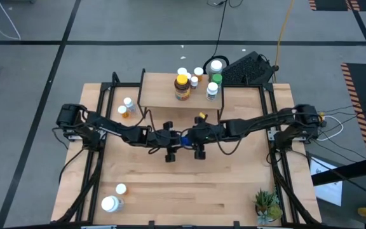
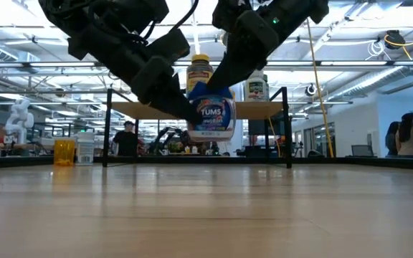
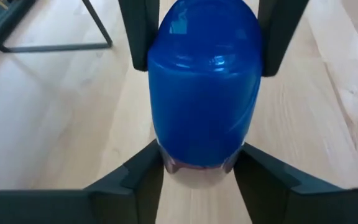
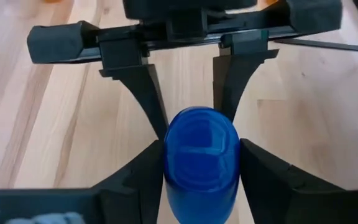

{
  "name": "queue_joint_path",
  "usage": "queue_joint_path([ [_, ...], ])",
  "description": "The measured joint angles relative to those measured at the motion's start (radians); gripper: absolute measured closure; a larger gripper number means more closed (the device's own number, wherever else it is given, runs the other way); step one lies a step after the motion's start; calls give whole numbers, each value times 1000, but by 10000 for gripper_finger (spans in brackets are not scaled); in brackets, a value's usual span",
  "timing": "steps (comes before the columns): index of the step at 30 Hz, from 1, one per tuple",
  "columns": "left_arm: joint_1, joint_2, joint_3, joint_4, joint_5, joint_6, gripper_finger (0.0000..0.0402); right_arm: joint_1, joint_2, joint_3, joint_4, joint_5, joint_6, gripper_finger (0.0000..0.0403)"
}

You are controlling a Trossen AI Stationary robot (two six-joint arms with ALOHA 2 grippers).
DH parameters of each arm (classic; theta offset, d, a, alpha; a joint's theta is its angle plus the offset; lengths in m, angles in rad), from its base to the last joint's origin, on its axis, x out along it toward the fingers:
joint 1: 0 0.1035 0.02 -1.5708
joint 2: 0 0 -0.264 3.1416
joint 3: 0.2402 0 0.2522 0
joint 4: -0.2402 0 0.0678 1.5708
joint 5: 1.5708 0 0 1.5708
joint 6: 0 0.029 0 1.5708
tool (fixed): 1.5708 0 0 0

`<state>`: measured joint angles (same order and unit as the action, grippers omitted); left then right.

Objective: Pick and place medicine bottles onto shelf by color
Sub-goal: Put the blue pill bottle on the shelf

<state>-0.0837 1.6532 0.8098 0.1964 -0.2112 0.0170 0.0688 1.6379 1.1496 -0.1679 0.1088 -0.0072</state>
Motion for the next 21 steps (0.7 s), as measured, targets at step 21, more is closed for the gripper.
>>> queue_joint_path([
  [21,7,-268,-1,-276,-209,-65,172,-316,-165,267,-360,71,-188,230],
])
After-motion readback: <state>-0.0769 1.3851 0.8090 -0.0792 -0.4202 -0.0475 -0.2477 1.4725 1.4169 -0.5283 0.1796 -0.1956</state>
